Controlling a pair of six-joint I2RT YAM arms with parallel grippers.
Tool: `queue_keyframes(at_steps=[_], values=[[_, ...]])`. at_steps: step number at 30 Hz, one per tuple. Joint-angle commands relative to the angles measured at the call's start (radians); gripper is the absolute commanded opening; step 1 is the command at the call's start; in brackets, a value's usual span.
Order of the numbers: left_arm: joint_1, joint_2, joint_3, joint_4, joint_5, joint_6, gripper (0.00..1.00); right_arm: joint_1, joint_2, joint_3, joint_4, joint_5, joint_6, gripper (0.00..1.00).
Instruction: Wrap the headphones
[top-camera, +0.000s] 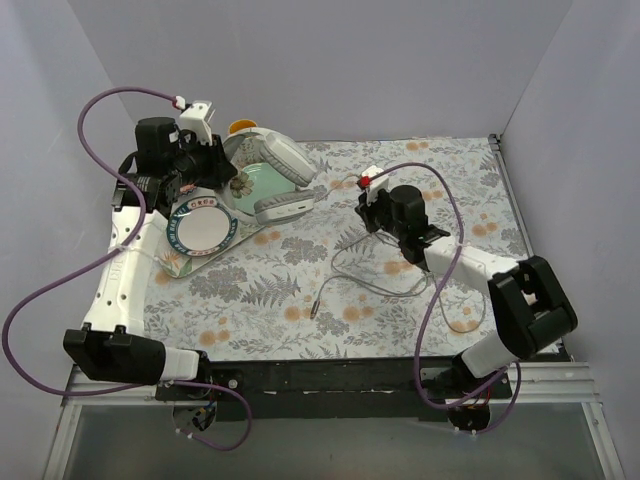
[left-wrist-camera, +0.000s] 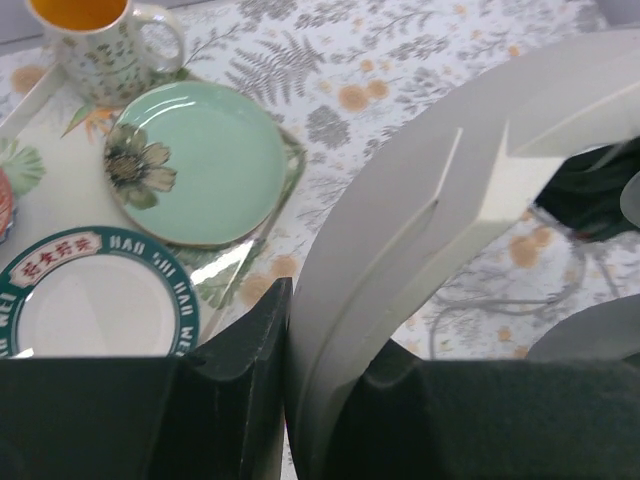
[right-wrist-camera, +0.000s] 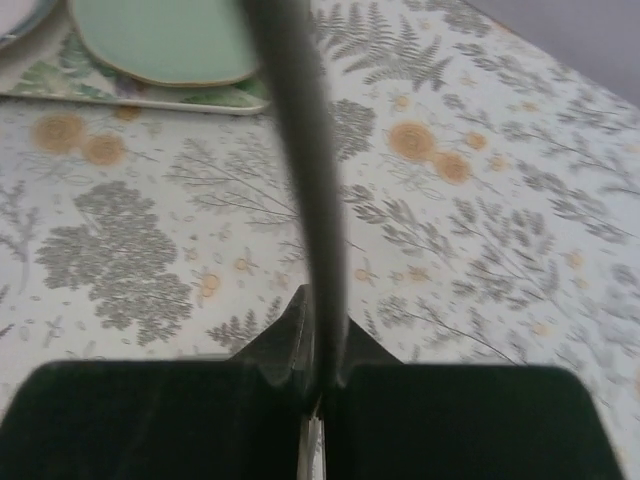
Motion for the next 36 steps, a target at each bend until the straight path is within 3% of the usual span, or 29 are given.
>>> queue_keyframes(at_steps=[1,3,8,13,16,23,30,36], values=[[0.002,-0.018,-0.121,0.115,-0.219,0.082,0.06,0.018,-0.185,0.077,-0.193,0.329,-0.154,0.01],[-0.004,0.005,-0.164,0.164,-0.311,0.111,0.06,0.082,-0.257,0.097,-0.271,0.477,-0.305,0.01],[-0.1,0.097,-0.193,0.181,-0.485,0.218,0.06,0.254,-0.356,0.207,-0.359,0.587,-0.555,0.01],[-0.234,0.129,-0.242,0.205,-0.646,0.287,0.06,0.283,-0.373,0.361,-0.429,0.43,-0.598,0.01],[-0.305,0.132,-0.252,0.207,-0.669,0.318,0.06,0.286,-0.348,0.425,-0.443,0.321,-0.618,0.01],[-0.424,0.051,-0.264,0.157,-0.499,0.335,0.07,0.274,-0.204,0.556,-0.466,0.29,-0.63,0.01],[-0.458,0.014,-0.25,0.092,-0.285,0.298,0.07,0.182,-0.005,0.795,-0.557,0.094,-0.428,0.01],[-0.458,-0.018,-0.22,0.083,-0.104,0.226,0.06,0.151,0.136,0.956,-0.679,0.064,-0.337,0.01]])
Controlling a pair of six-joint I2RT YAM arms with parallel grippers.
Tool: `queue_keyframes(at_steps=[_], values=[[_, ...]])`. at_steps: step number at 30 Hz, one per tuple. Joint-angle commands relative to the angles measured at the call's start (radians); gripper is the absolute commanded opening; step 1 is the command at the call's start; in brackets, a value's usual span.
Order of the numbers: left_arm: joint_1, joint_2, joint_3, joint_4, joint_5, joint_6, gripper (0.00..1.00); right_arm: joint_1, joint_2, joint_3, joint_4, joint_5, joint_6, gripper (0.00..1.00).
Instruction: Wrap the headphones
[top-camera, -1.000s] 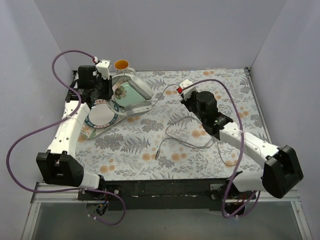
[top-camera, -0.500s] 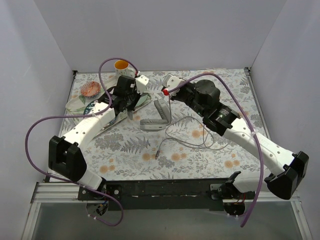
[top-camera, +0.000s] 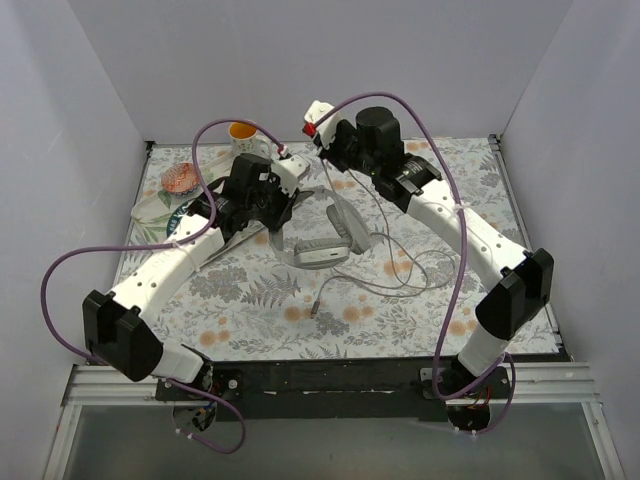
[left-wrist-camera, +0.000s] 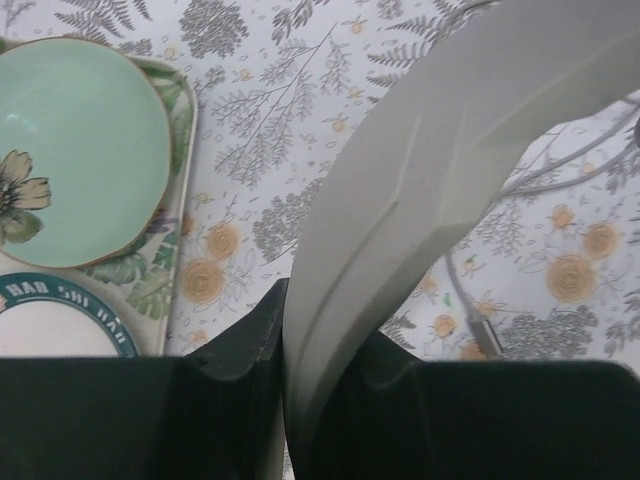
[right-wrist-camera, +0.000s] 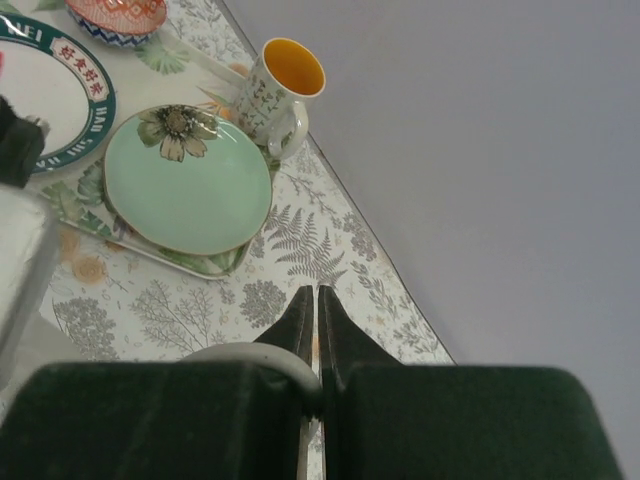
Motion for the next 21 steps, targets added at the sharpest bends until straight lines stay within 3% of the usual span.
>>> queue_keyframes(at_steps=[1,3,6,14,18,21], values=[[-0.015,-0.078,0.06,-0.036,0.235,-0.053,0.06,-0.029,0.051,0.105,-0.007,-0.052,0.109,0.04],[-0.015,-0.086,0.09,-0.044,0.299,-0.104,0.06,-0.061,0.051,0.069,0.018,-0.15,0.184,0.13],[-0.015,-0.089,0.13,-0.047,0.328,-0.165,0.06,-0.131,0.033,-0.015,0.108,-0.329,0.303,0.18],[-0.013,-0.086,0.224,-0.041,0.301,-0.291,0.06,-0.154,-0.009,-0.221,0.312,-0.506,0.386,0.3],[-0.008,-0.078,0.268,-0.035,0.304,-0.333,0.06,-0.154,-0.012,-0.302,0.441,-0.57,0.468,0.48],[-0.005,-0.075,0.294,-0.029,0.318,-0.377,0.06,-0.154,0.002,-0.356,0.55,-0.633,0.537,0.56]])
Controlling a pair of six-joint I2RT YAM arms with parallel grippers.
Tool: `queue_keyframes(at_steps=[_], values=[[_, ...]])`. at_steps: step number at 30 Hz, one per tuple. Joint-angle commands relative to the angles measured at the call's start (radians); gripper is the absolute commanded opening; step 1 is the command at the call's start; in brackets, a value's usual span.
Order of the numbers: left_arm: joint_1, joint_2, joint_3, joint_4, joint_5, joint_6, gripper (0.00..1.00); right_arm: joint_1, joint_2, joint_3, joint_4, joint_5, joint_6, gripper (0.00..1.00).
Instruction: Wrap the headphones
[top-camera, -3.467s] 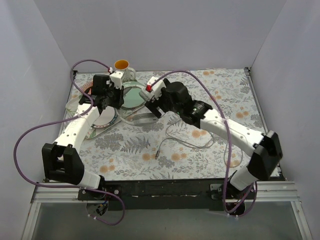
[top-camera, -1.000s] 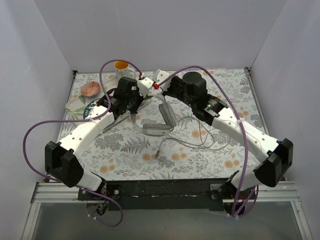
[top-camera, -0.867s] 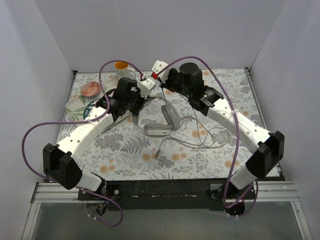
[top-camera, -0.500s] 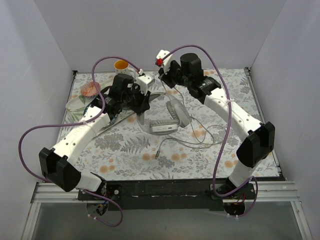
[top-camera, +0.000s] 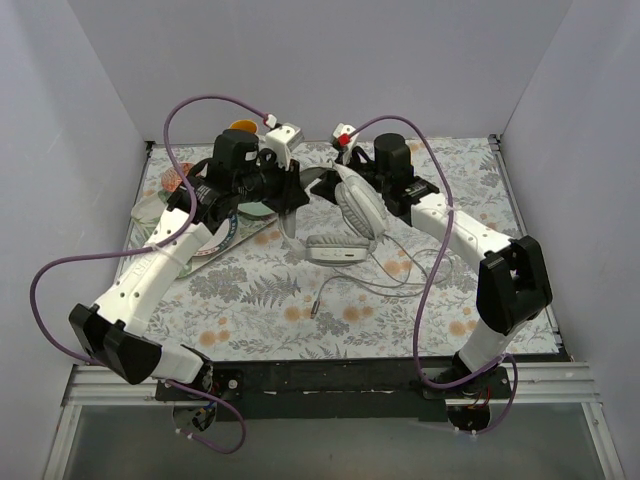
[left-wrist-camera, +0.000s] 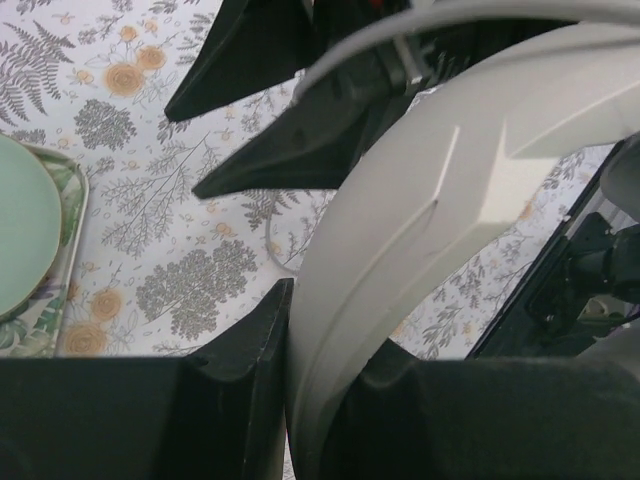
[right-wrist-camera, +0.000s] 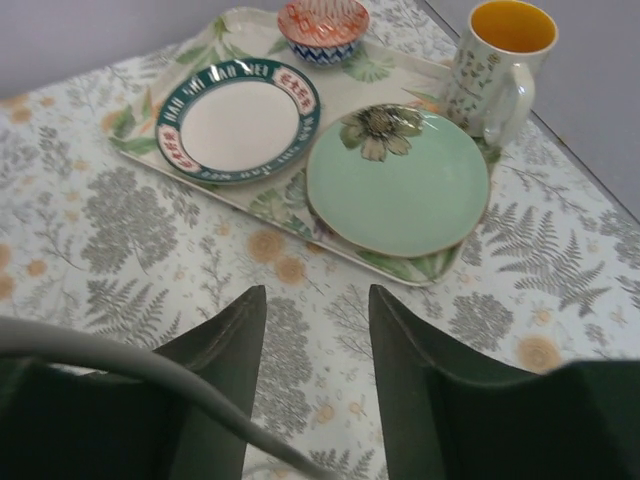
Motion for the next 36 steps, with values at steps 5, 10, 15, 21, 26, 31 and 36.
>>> queue_keyframes(at_steps=[5,10,15,21,26,31,36], values=[[0.026,-0.055,0.116,0.056,0.086,-0.16,0.06,-0.001,-0.022,-0.121,0.352,-0.155,0.201,0.62],[0.066,-0.054,0.159,0.088,0.037,-0.243,0.06,-0.001,-0.004,-0.238,0.504,-0.16,0.328,0.64],[0.178,-0.054,0.188,0.142,0.062,-0.338,0.06,0.001,0.01,-0.324,0.55,-0.097,0.365,0.64],[0.252,-0.049,0.203,0.19,0.004,-0.372,0.06,0.004,0.057,-0.391,0.568,-0.066,0.4,0.55],[0.307,-0.043,0.191,0.237,-0.052,-0.379,0.07,0.019,0.067,-0.456,0.585,-0.051,0.413,0.37],[0.371,-0.011,0.176,0.303,-0.113,-0.393,0.07,0.065,0.067,-0.471,0.51,-0.028,0.388,0.09],[0.456,0.03,0.14,0.386,-0.234,-0.335,0.07,0.134,0.01,-0.485,0.374,0.056,0.292,0.01]])
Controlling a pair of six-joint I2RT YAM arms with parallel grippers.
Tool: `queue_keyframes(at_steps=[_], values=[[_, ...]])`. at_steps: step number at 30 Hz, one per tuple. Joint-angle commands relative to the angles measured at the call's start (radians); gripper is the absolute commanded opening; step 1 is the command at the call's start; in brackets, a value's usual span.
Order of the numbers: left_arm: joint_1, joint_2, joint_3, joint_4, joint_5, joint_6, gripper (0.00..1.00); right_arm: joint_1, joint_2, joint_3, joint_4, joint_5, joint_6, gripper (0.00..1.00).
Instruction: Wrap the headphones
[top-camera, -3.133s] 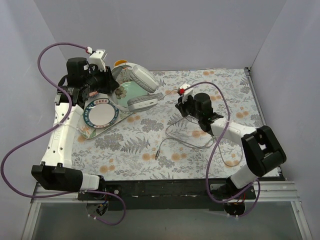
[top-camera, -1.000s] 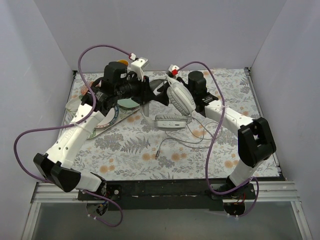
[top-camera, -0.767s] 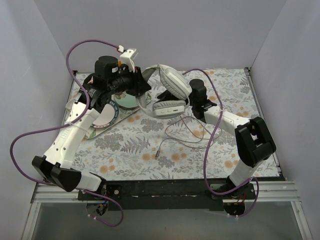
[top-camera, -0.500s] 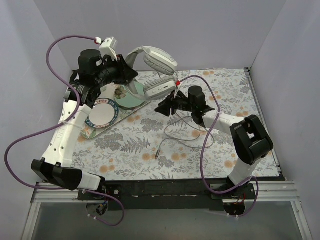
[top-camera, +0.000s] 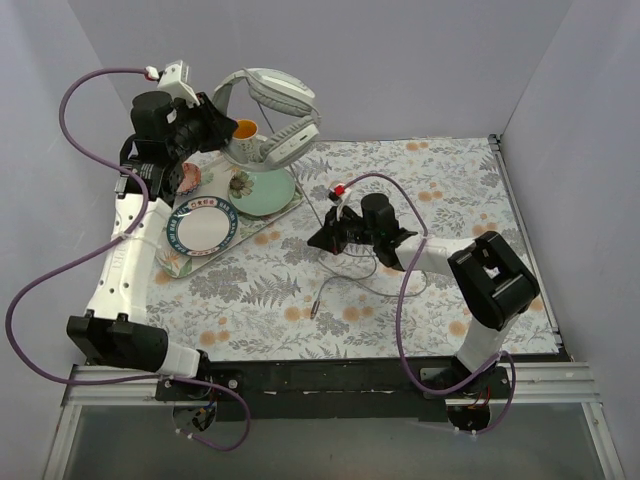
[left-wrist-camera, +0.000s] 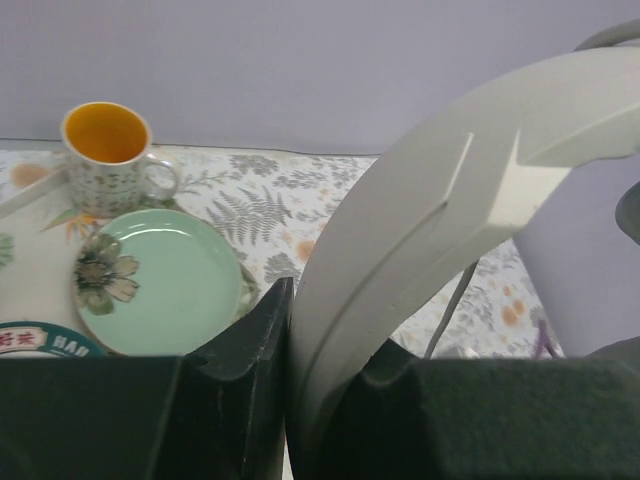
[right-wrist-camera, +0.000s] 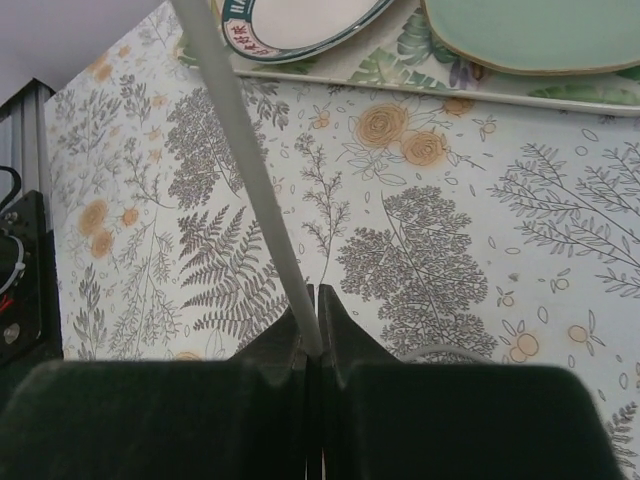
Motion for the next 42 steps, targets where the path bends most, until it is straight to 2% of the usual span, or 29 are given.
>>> queue_keyframes(at_steps=[1,7,13,15,20,25,28,34,35,36,38,42], values=[[0.084,0.02,-0.011,0.196,-0.145,0.013,0.07,0.079,-0.068,-0.006,-0.179,0.09,-0.107,0.01],[0.111,0.077,-0.051,0.278,-0.234,0.051,0.06,0.227,-0.066,0.112,-0.437,0.159,-0.21,0.01],[0.111,0.124,-0.156,0.399,-0.37,0.185,0.06,0.376,-0.094,0.316,-0.76,0.244,-0.343,0.01],[0.105,0.132,-0.224,0.452,-0.441,0.284,0.06,0.4,-0.111,0.397,-0.869,0.267,-0.374,0.01],[0.055,0.114,-0.411,0.656,-0.58,0.507,0.05,0.417,-0.177,0.506,-0.989,0.29,-0.392,0.01],[-0.098,0.029,-0.578,0.757,-0.575,0.726,0.05,0.4,-0.163,0.69,-1.124,0.412,-0.458,0.01],[-0.172,-0.021,-0.632,0.696,-0.536,0.786,0.05,0.335,-0.132,0.799,-1.202,0.497,-0.458,0.01],[-0.253,-0.08,-0.695,0.557,-0.463,0.858,0.05,0.182,-0.103,0.914,-1.252,0.622,-0.466,0.01],[-0.26,-0.086,-0.7,0.541,-0.455,0.873,0.05,0.17,-0.097,0.928,-1.253,0.644,-0.478,0.09],[-0.266,-0.09,-0.703,0.527,-0.447,0.874,0.05,0.15,-0.097,0.93,-1.247,0.687,-0.483,0.11],[-0.269,-0.086,-0.668,0.436,-0.407,0.839,0.05,0.136,-0.097,0.916,-1.235,0.727,-0.49,0.12],[-0.269,-0.046,-0.563,0.218,-0.323,0.623,0.05,0.108,-0.103,0.875,-1.21,0.779,-0.492,0.13]])
